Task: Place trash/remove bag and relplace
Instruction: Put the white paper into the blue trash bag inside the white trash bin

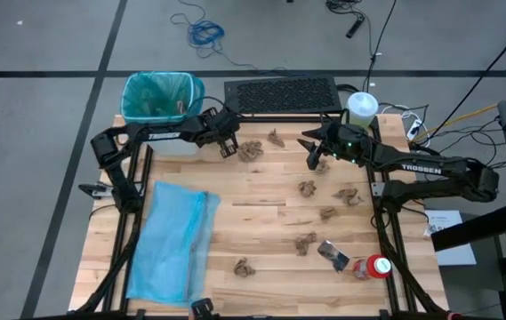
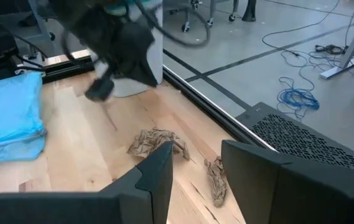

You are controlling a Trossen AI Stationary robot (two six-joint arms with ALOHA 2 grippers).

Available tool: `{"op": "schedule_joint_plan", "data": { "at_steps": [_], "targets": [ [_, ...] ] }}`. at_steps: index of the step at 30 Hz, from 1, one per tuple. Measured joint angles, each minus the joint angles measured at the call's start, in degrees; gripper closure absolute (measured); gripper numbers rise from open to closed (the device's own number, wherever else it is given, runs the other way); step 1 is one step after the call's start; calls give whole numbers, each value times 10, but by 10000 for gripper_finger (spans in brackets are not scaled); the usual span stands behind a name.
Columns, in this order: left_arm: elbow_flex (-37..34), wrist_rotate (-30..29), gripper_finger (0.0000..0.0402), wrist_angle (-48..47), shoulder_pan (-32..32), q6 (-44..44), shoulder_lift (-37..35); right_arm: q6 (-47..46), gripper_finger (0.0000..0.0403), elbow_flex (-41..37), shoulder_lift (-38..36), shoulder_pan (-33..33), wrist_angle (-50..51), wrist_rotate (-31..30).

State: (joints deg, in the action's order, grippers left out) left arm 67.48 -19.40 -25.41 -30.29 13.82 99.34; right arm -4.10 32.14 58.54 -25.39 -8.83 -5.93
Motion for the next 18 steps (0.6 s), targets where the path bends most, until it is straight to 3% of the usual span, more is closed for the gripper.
{"op": "schedule_joint_plan", "data": {
  "at_steps": [12, 18],
  "targets": [
    [86, -11, 401, -19, 60, -15, -134, 3, 273, 0, 0, 0, -5, 3],
    [161, -151, 401, -43, 86, 27, -190, 3, 273, 0, 0, 11, -18, 5]
  ]
}}
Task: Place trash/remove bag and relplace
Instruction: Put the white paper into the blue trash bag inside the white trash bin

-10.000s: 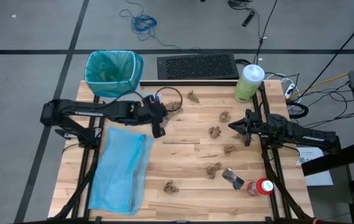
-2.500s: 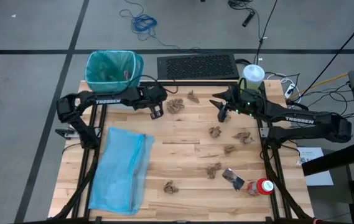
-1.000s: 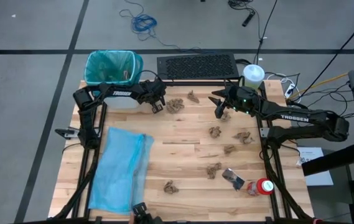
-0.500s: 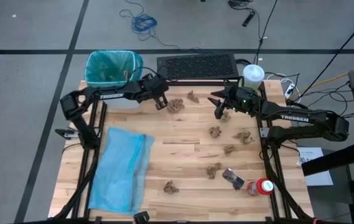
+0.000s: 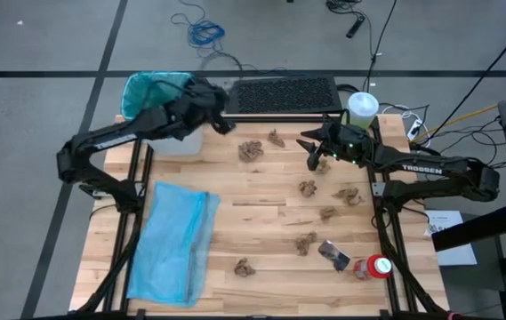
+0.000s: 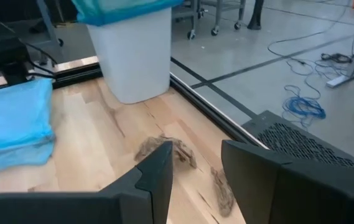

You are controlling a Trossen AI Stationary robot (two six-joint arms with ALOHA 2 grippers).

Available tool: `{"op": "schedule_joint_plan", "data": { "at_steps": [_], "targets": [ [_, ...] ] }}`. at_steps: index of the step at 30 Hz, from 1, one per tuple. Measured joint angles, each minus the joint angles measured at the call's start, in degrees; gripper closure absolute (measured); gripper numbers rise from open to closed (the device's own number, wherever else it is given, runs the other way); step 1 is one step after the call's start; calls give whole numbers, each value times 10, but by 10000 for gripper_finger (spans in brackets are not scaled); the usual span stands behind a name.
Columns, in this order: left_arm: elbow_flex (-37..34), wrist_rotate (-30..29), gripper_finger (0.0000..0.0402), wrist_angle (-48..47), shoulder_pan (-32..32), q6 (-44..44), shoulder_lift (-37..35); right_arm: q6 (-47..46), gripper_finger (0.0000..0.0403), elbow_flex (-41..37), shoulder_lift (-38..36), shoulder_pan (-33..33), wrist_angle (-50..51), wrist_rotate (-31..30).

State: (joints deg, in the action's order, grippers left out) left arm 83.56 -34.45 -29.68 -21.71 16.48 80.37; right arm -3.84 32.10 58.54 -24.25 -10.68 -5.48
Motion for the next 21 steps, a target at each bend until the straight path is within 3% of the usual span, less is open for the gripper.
{"op": "schedule_joint_plan", "data": {
  "at_steps": [6, 9, 16, 21],
  "targets": [
    [56, -143, 401, -90, -4, 18, -35, 0, 273, 0, 0, 4, -16, 4],
    [70, -176, 401, -150, -14, -7, -46, 0, 273, 0, 0, 4, -18, 11],
    [70, -141, 402, -343, -60, -151, -44, 0, 273, 0, 0, 4, -15, 11],
    [54, -121, 401, -371, -99, -176, -29, 0, 273, 0, 0, 4, -15, 11]
  ]
}}
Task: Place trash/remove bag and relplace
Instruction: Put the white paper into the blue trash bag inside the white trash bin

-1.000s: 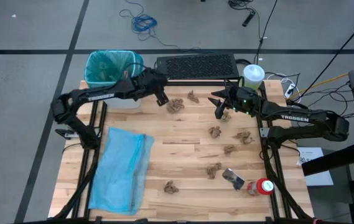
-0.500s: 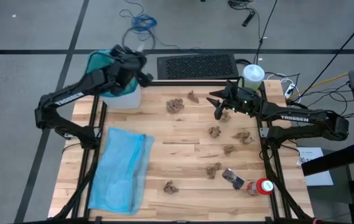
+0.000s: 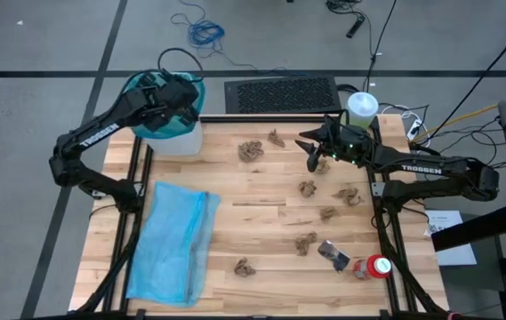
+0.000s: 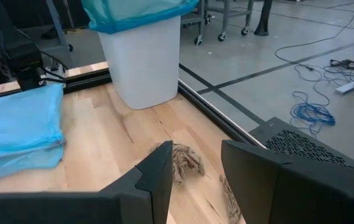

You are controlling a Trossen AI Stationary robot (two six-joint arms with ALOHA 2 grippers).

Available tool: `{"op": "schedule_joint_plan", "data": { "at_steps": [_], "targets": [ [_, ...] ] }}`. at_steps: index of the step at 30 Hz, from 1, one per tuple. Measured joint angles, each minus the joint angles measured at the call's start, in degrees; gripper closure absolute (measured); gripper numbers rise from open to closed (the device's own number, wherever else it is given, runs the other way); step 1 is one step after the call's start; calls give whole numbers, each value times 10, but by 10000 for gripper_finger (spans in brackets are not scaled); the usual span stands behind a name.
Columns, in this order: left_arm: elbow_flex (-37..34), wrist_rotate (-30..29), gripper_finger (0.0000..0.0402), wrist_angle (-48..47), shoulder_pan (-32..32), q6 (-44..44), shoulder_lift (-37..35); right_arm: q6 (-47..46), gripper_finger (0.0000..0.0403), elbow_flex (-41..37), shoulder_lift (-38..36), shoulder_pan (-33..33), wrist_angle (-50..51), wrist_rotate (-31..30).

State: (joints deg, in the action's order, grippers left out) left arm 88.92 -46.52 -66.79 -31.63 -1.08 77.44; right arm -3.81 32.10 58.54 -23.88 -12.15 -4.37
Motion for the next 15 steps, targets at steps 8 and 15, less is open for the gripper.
{"op": "schedule_joint_plan", "data": {
  "at_steps": [8, 15],
  "targets": [
    [-9, 173, 371, 15, -73, 19, 44, 0, 273, 0, 0, 0, 5, 2],
    [-9, 359, 398, 38, -121, 40, 73, 2, 273, 0, 0, 0, 9, 2]
  ]
}}
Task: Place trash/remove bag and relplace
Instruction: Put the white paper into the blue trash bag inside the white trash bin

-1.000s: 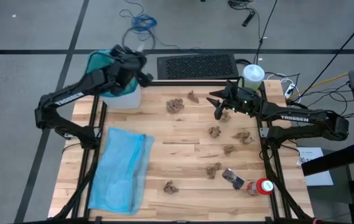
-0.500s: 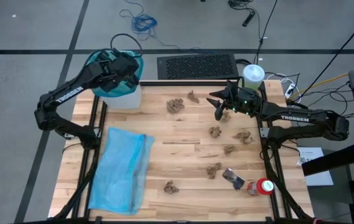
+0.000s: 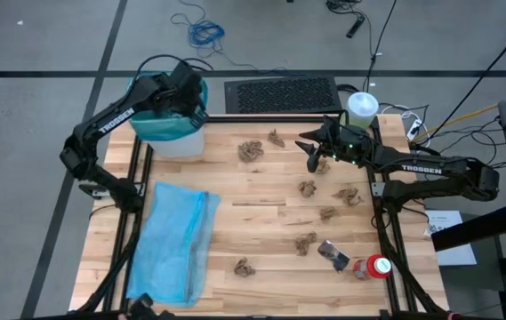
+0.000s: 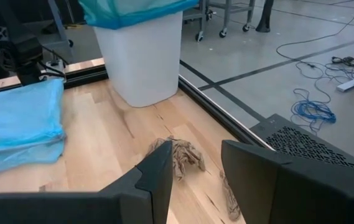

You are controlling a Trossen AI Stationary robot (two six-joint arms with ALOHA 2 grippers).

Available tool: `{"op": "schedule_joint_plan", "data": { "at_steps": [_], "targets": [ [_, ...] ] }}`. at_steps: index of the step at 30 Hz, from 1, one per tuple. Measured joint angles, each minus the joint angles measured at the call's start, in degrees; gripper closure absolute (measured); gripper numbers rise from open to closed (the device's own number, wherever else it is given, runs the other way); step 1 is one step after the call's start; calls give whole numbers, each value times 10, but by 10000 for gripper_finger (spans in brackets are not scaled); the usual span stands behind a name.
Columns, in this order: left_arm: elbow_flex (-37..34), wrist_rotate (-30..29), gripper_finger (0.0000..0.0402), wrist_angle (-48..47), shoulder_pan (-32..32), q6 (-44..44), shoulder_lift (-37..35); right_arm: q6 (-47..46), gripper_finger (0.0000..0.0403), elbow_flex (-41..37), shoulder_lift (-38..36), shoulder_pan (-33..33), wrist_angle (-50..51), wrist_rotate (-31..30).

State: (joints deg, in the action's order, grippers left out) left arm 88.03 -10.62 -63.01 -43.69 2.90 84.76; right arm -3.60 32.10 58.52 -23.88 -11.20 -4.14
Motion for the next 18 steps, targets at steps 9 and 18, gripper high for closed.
{"op": "schedule_joint_plan", "data": {
  "at_steps": [9, 18],
  "targets": [
    [0, 167, 400, 91, -2, 26, 5, 0, 273, 0, 0, 0, 4, 0],
    [0, 211, 401, 156, 6, 42, 36, -8, 273, 0, 0, 0, 3, 46]
  ]
}}
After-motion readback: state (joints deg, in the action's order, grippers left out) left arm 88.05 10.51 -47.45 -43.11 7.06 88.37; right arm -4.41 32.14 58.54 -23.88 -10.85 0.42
